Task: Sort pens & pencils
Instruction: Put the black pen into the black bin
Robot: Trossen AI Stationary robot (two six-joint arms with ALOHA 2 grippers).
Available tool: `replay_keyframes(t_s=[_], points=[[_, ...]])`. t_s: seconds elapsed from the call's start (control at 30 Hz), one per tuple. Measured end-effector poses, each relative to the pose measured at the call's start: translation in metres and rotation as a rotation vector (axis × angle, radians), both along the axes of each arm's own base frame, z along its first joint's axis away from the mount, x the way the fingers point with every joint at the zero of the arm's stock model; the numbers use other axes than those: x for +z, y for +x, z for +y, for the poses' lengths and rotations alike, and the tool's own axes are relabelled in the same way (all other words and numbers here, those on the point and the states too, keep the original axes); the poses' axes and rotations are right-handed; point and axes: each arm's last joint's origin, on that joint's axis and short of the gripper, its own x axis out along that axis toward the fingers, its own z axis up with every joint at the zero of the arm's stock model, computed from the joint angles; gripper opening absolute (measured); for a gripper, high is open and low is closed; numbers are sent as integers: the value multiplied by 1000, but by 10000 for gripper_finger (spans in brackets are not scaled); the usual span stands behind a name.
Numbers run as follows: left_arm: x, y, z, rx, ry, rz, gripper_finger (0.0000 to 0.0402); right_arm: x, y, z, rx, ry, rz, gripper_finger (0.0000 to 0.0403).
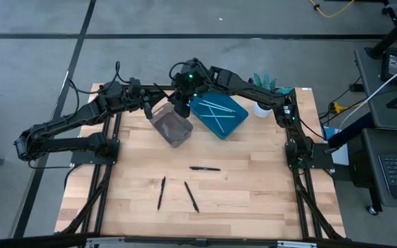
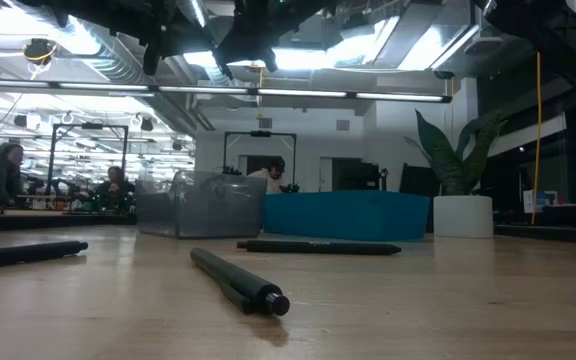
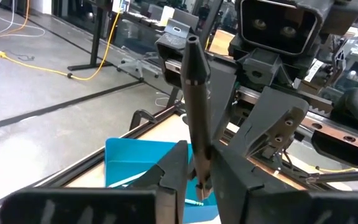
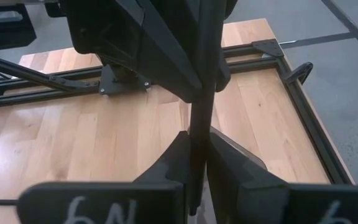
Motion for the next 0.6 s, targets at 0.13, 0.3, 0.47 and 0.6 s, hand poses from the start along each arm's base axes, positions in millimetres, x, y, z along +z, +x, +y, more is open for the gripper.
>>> replay_keyframes(t_s=[0.13, 0.3, 0.47, 0.6], points=[[0, 0, 0, 0, -1, 0, 61, 0, 0, 0, 0, 1, 4, 37], [0, 0, 0, 3, -2, -1, 67, 0, 0, 0, -1, 3, 4, 37], [0, 0, 0, 3, -4, -1, 71, -1, 0, 0, -1, 5, 8, 37], [0, 0, 0, -7, -21, -9, 71, -1, 0, 1, 1, 10, 9, 37]])
